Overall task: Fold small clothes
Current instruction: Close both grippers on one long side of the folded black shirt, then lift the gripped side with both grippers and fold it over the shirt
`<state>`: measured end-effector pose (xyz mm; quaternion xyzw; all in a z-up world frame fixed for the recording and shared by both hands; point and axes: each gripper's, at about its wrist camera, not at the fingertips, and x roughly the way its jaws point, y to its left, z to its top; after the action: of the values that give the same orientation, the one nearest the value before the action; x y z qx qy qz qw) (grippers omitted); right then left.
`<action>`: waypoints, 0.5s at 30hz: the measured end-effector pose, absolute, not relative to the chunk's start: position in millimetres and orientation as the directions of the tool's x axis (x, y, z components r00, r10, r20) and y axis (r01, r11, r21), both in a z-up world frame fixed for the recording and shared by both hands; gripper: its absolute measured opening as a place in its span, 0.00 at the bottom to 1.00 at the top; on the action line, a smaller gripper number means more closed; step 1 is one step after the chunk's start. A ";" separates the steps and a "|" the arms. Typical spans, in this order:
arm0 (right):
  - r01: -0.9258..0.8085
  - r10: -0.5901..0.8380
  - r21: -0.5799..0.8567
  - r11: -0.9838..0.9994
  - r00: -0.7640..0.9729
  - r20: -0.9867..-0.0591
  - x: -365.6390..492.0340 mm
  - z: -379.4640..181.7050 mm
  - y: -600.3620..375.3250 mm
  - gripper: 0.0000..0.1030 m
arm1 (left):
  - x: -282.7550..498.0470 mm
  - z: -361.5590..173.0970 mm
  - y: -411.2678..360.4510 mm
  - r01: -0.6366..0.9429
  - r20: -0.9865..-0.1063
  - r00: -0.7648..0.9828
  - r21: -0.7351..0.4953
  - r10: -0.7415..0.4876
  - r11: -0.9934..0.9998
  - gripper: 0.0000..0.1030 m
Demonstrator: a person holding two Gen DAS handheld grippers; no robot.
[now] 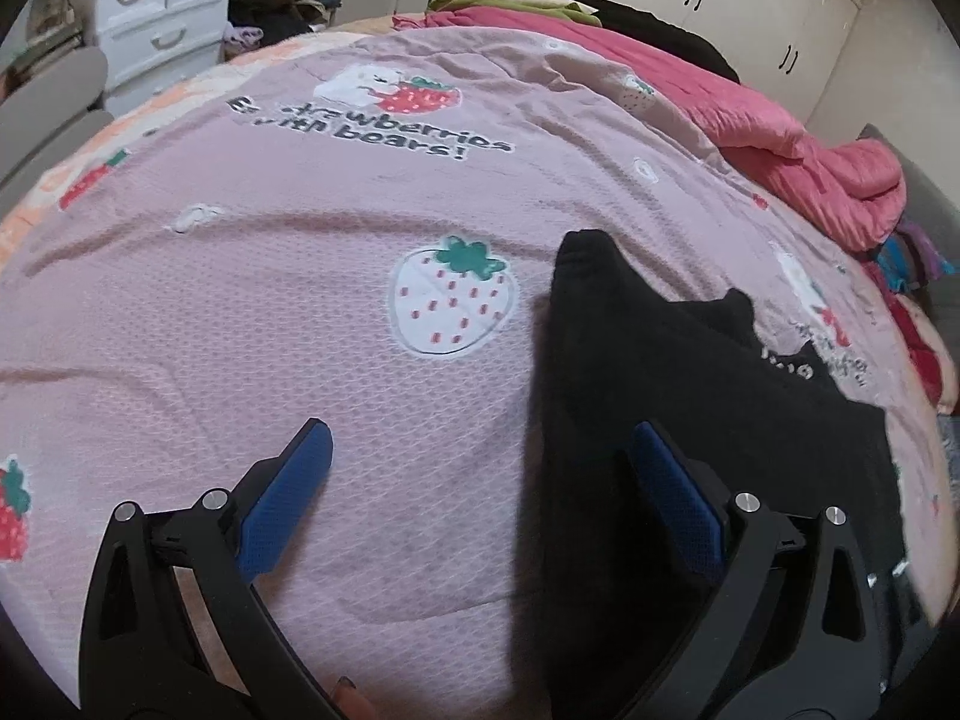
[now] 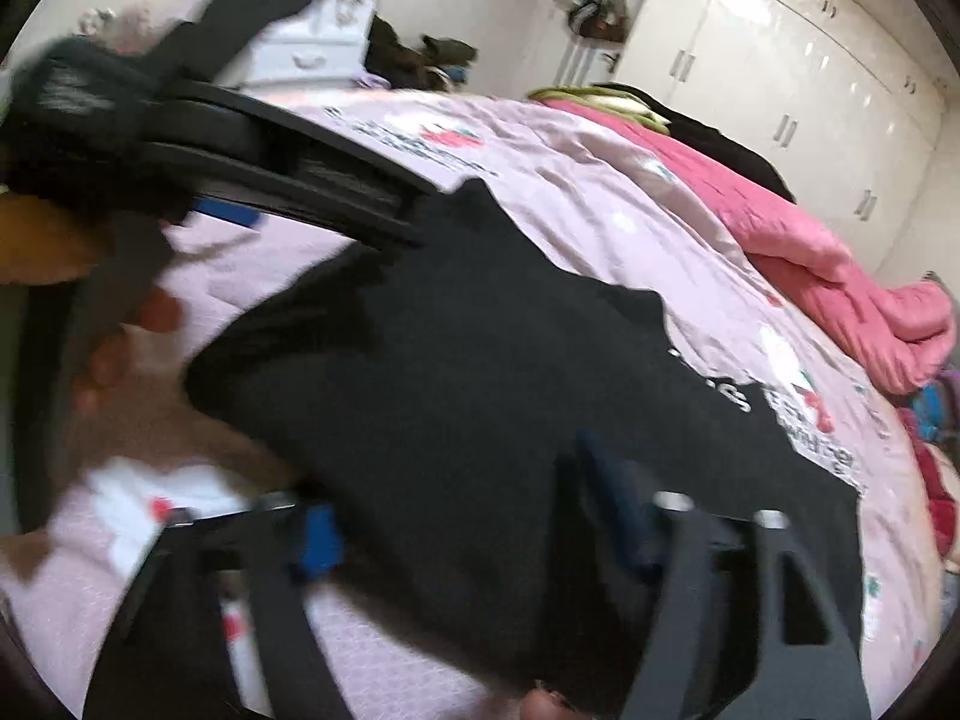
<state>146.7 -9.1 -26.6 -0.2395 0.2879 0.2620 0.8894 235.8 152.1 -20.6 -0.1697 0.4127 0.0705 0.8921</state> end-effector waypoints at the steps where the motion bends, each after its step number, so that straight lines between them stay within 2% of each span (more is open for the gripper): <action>1: -0.602 0.332 -0.282 0.747 0.705 -0.627 143.8 -25.7 -9.1 0.34 | 238.5 -21.5 151.5 -0.258 -0.761 0.647 -0.266 -0.038 0.929 0.91; 5: -0.589 0.362 -0.248 0.769 0.721 -0.591 141.1 -19.7 -20.5 0.18 | 247.6 -29.2 148.1 -0.221 -0.755 0.635 -0.379 -0.162 0.898 0.91; 8: -0.576 0.386 -0.196 0.794 0.725 -0.571 141.7 -13.0 -32.7 0.13 | 253.4 -32.3 145.7 -0.199 -0.735 0.635 -0.452 -0.237 0.870 0.91; 14: -0.549 0.404 -0.143 0.823 0.744 -0.533 137.1 -5.1 -52.9 0.10 | 268.4 -33.4 143.2 -0.168 -0.675 0.645 -0.583 -0.359 0.795 0.90; 15: -0.550 0.407 -0.139 0.823 0.743 -0.531 137.0 -4.6 -54.6 0.10 | 269.4 -33.5 142.1 -0.163 -0.662 0.650 -0.602 -0.374 0.782 0.81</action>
<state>137.0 -54.6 -4.6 -0.1451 0.2472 0.2595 0.9222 269.4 142.1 -33.5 -0.3242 0.4139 -0.0623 0.8484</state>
